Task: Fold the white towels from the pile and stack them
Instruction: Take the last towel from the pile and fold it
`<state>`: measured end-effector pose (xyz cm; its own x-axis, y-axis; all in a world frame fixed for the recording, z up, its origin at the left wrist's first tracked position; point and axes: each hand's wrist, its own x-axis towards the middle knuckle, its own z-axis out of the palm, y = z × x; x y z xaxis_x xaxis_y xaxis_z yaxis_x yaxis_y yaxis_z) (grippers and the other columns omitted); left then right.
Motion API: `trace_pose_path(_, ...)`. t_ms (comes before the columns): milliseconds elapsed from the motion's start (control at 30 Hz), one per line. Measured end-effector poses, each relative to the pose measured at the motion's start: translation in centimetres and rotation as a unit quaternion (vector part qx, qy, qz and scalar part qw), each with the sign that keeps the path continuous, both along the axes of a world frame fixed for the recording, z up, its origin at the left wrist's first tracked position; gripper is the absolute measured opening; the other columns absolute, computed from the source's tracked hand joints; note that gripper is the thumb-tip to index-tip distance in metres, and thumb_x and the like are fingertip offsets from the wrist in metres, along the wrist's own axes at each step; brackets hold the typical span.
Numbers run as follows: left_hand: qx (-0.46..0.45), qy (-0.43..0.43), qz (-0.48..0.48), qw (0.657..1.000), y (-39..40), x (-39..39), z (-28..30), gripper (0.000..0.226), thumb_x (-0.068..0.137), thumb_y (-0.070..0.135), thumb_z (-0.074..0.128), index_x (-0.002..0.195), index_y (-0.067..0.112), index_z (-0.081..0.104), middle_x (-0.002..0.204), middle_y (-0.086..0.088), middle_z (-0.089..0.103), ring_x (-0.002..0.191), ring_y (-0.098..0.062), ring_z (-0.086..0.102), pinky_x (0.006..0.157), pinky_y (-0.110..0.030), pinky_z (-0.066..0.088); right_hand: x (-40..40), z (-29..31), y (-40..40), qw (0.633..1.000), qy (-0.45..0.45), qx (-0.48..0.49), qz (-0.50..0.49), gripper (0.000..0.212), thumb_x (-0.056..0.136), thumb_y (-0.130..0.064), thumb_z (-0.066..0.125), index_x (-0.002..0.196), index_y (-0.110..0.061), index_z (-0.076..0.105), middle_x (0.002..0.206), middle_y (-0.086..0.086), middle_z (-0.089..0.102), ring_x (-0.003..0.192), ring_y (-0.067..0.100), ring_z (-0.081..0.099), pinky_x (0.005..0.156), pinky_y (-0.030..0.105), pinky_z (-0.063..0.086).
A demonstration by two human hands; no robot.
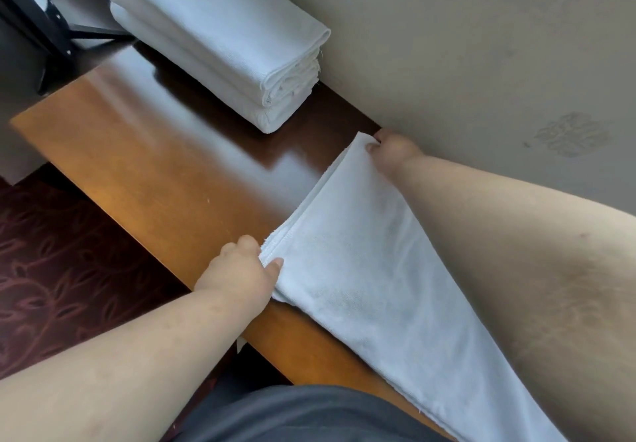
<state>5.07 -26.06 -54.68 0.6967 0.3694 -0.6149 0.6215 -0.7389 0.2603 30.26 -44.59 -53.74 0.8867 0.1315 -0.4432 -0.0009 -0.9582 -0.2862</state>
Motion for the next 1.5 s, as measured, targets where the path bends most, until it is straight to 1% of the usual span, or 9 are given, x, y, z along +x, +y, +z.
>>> trace_pose_path(167,-0.067,-0.132,-0.059,0.987,-0.2,0.0,-0.2,0.048,0.091,0.046,0.058,0.134,0.033,0.042,0.127,0.005,0.047,0.116,-0.016,0.046,0.094,-0.034,0.046,0.4,-1.3,0.0,0.999,0.022,-0.021,-0.016,0.044,0.108,-0.032,0.032,0.139,-0.002,0.042,0.141,0.021,0.047,0.129,0.035,0.047,0.106,0.038,0.038)
trace_pose_path(433,-0.032,-0.012,-0.080,0.996,0.7,3.3,-0.7,0.037,0.096,0.051,0.048,0.079,0.019,0.045,0.069,0.000,0.044,0.060,-0.017,0.047,0.051,-0.029,0.035,0.9,-4.1,-0.1,0.997,-0.051,-0.022,-0.051,0.037,0.104,-0.045,0.028,0.117,-0.016,0.049,0.119,0.012,0.059,0.110,0.033,0.057,0.082,0.036,0.038)
trace_pose_path(500,0.021,-0.028,-0.113,0.993,1.0,3.0,-1.2,0.022,0.096,0.041,0.051,0.111,0.025,0.055,0.080,0.001,0.040,0.078,-0.020,0.053,0.058,-0.030,0.040,0.9,-4.5,0.0,0.995,-0.083,0.002,-0.062,0.038,0.103,-0.047,0.029,0.116,-0.018,0.051,0.117,0.011,0.061,0.109,0.034,0.058,0.081,0.037,0.037)
trace_pose_path(533,0.069,-0.045,-0.129,0.988,1.1,2.8,-1.2,0.053,0.095,0.034,0.052,0.141,0.024,0.027,0.086,0.001,0.038,0.086,-0.020,0.051,0.063,-0.030,0.043,0.7,-4.6,0.2,0.991,-0.114,0.022,-0.064,0.039,0.103,-0.047,0.030,0.116,-0.018,0.053,0.115,0.010,0.062,0.108,0.033,0.057,0.082,0.037,0.037)
trace_pose_path(700,0.075,-0.120,-0.046,0.989,2.5,2.6,-1.8,0.023,0.098,0.043,0.044,0.098,0.022,0.053,0.096,0.001,0.050,0.075,-0.015,0.048,0.064,-0.032,0.046,0.1,-6.0,1.5,0.981,-0.191,-0.023,-0.018,0.040,0.101,-0.049,0.036,0.123,-0.023,0.056,0.130,0.008,0.053,0.123,0.032,0.043,0.099,0.044,0.031)
trace_pose_path(867,0.103,-0.274,-0.272,0.917,1.1,1.8,-1.1,0.047,0.092,0.033,0.060,0.137,0.025,0.049,0.147,-0.008,0.042,0.132,-0.031,0.042,0.105,-0.047,0.037,-1.4,-4.6,1.0,0.974,-0.217,0.029,-0.052,0.052,0.099,-0.049,0.041,0.145,-0.026,0.040,0.156,0.003,0.033,0.143,0.026,0.026,0.119,0.045,0.014)
trace_pose_path(1000,0.070,-0.101,-0.537,0.834,-0.2,1.9,-0.4,0.057,0.103,0.036,0.034,0.154,0.033,0.009,0.163,-0.004,0.003,0.149,-0.026,0.003,0.119,-0.041,0.010,-10.0,-3.3,-1.8,0.981,-0.179,0.075,-0.026,0.057,0.099,-0.045,0.042,0.151,-0.024,0.033,0.164,0.003,0.018,0.151,0.023,0.009,0.122,0.046,0.000)
trace_pose_path(1300,0.133,-0.031,-0.615,0.777,-4.2,8.2,2.8,0.051,0.090,0.062,0.040,0.134,0.036,0.042,0.127,0.004,0.042,0.119,-0.019,0.040,0.092,-0.034,0.043,-26.1,-2.9,-16.0,0.987,0.014,-0.091,-0.128,0.072,0.097,-0.062,0.024,0.157,-0.034,-0.005,0.166,-0.001,-0.015,0.151,0.022,-0.018,0.121,0.044,-0.008)
trace_pose_path(1500,0.126,0.004,-0.647,0.752,-6.8,9.8,2.3,0.074,0.091,0.049,0.053,0.151,0.043,0.010,0.159,0.003,0.004,0.144,-0.022,0.015,0.112,-0.036,0.033,-34.2,-1.4,-21.7,0.948,0.088,-0.049,-0.301,0.077,0.096,-0.063,0.036,0.159,-0.032,0.002,0.167,-0.002,-0.008,0.153,0.020,-0.007,0.123,0.044,0.006)
